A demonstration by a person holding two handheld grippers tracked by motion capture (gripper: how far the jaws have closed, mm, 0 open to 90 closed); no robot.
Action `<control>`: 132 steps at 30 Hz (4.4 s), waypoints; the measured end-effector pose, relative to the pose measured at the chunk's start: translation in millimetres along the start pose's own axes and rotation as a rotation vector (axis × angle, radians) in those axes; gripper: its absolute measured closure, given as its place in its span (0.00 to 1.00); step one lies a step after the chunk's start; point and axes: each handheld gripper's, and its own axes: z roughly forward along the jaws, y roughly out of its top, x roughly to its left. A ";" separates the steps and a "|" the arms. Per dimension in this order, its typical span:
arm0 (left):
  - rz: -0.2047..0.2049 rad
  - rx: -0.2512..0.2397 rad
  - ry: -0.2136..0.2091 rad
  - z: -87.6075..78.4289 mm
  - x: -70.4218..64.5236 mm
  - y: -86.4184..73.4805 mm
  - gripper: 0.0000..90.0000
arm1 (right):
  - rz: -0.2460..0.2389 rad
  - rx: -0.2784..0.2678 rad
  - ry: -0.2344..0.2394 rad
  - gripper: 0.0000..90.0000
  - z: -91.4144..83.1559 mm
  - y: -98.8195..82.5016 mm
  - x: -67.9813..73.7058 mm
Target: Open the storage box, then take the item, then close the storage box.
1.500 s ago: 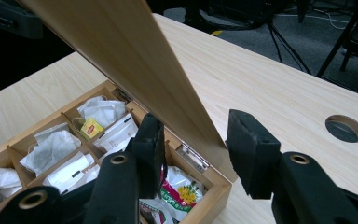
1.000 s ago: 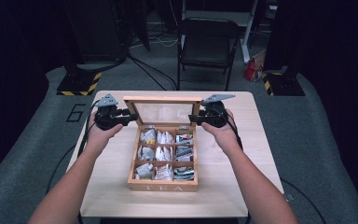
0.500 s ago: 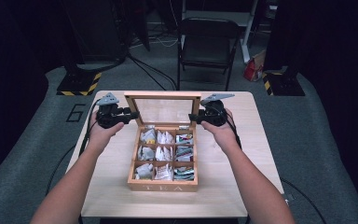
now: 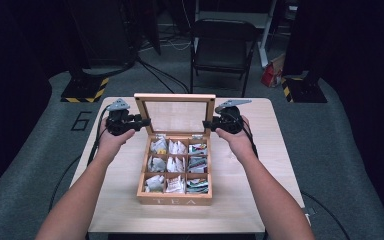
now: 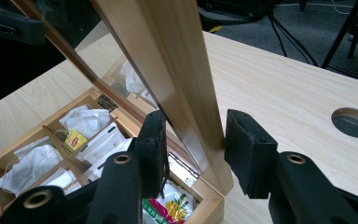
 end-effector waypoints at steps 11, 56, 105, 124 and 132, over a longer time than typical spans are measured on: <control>-0.014 0.008 -0.002 6.1 4.2 2.6 0.69 | 0.013 -0.013 -0.025 0.67 0.6 0.5 -1.9; -0.086 0.028 0.010 34.2 24.6 8.5 0.65 | -0.035 0.024 -0.007 0.62 -12.3 -10.4 14.7; -0.073 0.045 -0.012 -11.8 -6.1 -8.3 0.59 | -0.230 0.102 0.178 0.61 2.4 -35.6 111.4; -0.070 0.035 -0.005 -15.5 -7.4 -10.1 0.59 | -0.276 0.162 0.286 0.68 25.0 -51.4 145.8; -0.074 0.032 -0.006 -17.2 -6.4 -10.2 0.59 | -0.289 0.162 0.313 0.64 33.2 -54.7 154.8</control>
